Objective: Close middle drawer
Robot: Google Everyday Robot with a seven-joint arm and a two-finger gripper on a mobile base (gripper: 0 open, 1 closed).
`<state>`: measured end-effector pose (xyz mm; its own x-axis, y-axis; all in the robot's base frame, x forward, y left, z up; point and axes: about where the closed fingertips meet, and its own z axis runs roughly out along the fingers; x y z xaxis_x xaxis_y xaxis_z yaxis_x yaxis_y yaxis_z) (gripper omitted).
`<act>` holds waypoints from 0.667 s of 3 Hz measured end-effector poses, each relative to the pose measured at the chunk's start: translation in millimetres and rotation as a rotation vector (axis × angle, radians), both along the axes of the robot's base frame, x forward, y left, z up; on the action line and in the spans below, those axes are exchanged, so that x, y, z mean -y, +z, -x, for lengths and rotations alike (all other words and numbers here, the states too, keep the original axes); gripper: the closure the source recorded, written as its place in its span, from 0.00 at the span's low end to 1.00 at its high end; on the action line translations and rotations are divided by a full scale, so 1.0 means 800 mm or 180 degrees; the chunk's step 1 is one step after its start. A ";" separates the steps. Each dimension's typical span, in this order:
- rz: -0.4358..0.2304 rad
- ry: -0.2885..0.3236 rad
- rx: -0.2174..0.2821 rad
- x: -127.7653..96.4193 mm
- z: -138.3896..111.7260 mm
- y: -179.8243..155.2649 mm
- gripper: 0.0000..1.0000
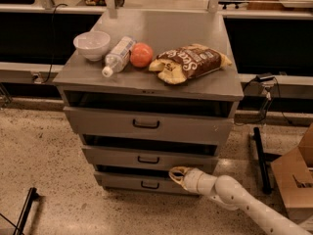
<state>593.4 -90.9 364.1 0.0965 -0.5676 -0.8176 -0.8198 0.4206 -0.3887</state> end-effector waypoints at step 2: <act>-0.0135 0.0340 -0.0117 -0.038 0.088 0.005 1.00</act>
Offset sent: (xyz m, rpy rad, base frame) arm -0.1165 0.0489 0.0032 0.0723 0.0879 0.1640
